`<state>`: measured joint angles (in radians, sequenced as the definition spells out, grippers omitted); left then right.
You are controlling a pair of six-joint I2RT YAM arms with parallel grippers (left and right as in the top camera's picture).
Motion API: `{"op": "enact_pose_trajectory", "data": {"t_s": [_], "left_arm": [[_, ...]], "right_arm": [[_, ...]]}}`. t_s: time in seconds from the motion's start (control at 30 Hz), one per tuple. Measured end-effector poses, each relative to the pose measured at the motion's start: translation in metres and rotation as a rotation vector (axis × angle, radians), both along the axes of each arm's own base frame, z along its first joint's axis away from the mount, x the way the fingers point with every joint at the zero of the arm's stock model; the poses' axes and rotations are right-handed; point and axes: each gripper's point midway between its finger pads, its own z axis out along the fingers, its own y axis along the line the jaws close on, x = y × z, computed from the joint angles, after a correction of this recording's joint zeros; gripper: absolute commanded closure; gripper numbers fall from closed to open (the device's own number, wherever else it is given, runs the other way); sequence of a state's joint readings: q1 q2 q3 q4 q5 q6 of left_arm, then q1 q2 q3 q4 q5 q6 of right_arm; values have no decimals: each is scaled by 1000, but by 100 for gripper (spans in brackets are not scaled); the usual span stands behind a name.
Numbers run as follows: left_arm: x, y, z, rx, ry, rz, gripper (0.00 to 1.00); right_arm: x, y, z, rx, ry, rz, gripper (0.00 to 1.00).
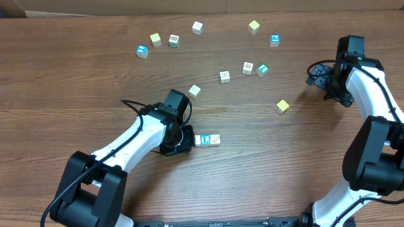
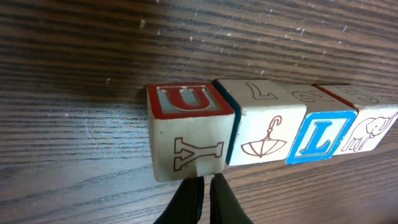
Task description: Form a horizontal line
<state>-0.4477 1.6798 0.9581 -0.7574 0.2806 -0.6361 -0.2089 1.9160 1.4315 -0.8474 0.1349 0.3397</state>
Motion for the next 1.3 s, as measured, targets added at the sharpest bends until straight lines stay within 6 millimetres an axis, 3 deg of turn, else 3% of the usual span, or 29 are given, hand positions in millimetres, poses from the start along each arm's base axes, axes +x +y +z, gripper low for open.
{"op": "enact_pose_trajectory", "data": {"t_s": [0.87,1.3], "left_arm": [[1,0,0,2,-4,2,96],[-21,0,2,-20,88,-31,96]], "right_arm": [[0,0,0,0,0,0,0],[0,0,0,0,0,0,0]]}}
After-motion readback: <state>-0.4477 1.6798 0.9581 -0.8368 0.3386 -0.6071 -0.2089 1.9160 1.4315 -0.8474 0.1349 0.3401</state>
